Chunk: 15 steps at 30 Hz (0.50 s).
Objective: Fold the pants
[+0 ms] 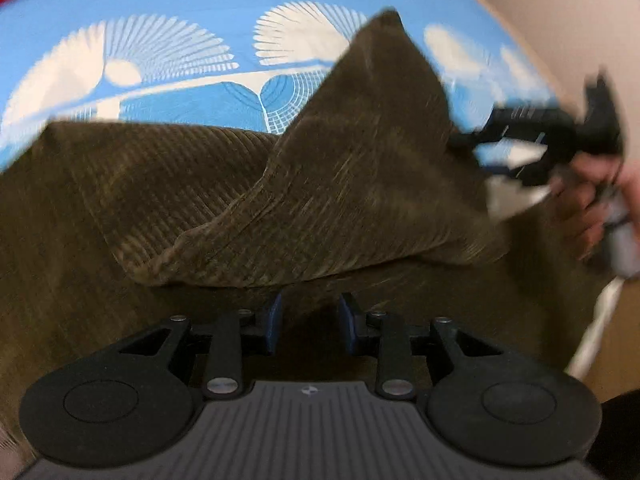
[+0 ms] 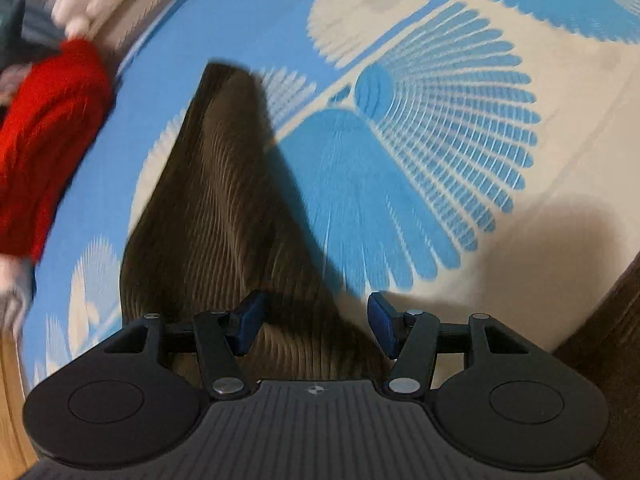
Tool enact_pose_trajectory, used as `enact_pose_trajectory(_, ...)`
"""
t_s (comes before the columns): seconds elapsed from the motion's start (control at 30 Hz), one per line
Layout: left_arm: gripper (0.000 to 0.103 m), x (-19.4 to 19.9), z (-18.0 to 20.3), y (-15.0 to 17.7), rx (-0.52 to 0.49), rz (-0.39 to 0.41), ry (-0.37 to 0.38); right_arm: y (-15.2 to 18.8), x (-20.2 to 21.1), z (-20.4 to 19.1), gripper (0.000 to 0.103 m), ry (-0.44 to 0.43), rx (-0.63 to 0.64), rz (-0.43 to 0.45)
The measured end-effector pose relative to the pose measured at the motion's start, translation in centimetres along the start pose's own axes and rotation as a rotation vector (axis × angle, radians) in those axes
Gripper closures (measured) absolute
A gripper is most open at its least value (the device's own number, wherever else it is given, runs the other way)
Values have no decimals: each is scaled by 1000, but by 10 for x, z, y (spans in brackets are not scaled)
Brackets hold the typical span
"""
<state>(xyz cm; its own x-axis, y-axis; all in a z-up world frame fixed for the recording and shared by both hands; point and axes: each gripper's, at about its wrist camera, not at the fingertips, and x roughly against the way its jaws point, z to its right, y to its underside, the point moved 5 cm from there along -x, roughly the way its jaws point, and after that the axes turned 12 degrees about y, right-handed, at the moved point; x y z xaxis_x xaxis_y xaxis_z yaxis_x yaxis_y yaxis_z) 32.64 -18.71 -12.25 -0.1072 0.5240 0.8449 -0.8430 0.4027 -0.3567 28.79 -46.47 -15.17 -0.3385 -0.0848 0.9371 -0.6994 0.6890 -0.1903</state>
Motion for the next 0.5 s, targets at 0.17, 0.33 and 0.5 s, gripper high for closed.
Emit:
enact_pose_trajectory(0.17, 69, -16, 5, -3, -100, 13, -142, 7, 0, -10, 39, 18, 87, -21)
enact_pose_trajectory(0.33, 71, -27, 8, -4, -153, 1, -209, 7, 0, -12, 67, 55, 84, -7)
enact_pose_trajectory(0.5, 86, -28, 8, -3, -179, 2, -226, 2, 5, -1, 91, 39, 3, 3)
